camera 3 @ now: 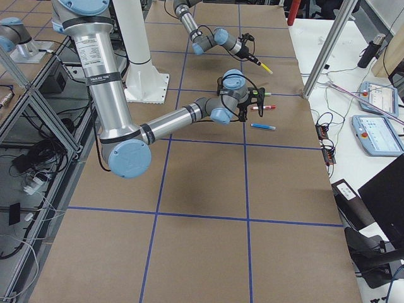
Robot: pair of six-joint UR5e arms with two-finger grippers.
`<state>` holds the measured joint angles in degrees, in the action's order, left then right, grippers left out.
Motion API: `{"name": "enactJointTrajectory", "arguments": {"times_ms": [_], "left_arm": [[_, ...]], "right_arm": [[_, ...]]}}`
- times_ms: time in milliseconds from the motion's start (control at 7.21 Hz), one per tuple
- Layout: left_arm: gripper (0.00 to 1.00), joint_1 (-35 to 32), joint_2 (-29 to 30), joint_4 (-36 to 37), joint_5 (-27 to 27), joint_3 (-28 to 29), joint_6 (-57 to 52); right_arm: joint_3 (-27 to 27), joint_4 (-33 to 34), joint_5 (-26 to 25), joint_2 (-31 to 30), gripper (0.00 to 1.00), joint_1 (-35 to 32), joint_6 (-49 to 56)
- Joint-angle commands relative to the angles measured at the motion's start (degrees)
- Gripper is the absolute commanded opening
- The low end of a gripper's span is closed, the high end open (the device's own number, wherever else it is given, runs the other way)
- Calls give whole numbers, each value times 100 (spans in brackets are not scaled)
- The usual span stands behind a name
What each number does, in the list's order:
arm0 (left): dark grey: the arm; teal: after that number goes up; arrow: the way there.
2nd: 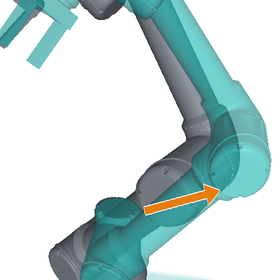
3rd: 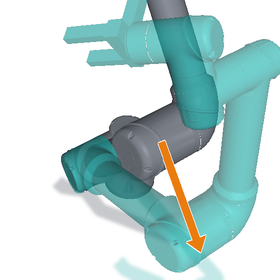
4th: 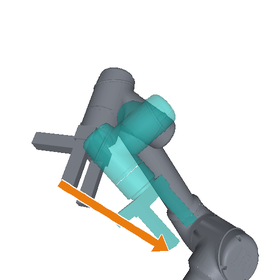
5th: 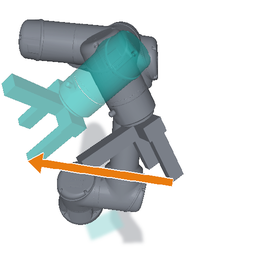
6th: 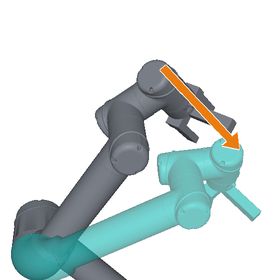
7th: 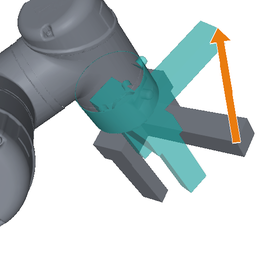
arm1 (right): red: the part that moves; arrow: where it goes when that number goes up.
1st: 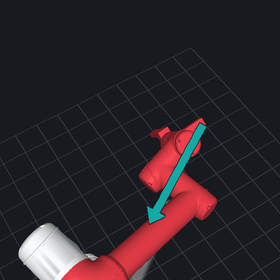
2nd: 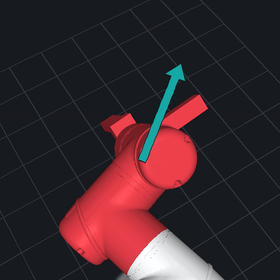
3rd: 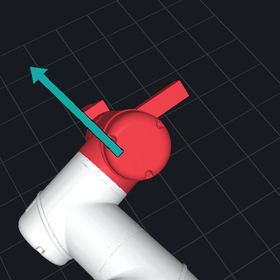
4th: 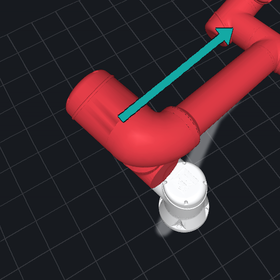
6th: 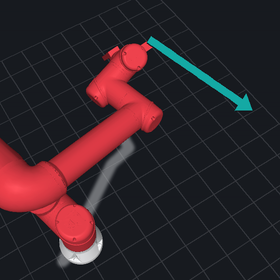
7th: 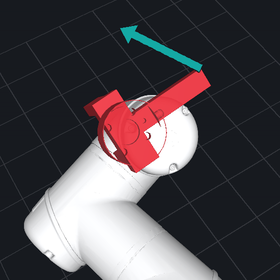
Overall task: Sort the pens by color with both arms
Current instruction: 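Carry the yellow highlighter beside the green highlighter and release it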
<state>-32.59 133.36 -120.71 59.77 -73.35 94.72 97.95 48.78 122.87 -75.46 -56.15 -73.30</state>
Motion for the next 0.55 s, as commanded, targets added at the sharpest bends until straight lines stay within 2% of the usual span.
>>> {"name": "enactJointTrajectory", "arguments": {"times_ms": [0,416], "left_arm": [[0,-2,102,-23,9,189,3],[0,-2,85,-67,35,242,12]], "right_arm": [[14,0,0,5,99,-1,0],[40,0,-9,5,99,8,0]]}}
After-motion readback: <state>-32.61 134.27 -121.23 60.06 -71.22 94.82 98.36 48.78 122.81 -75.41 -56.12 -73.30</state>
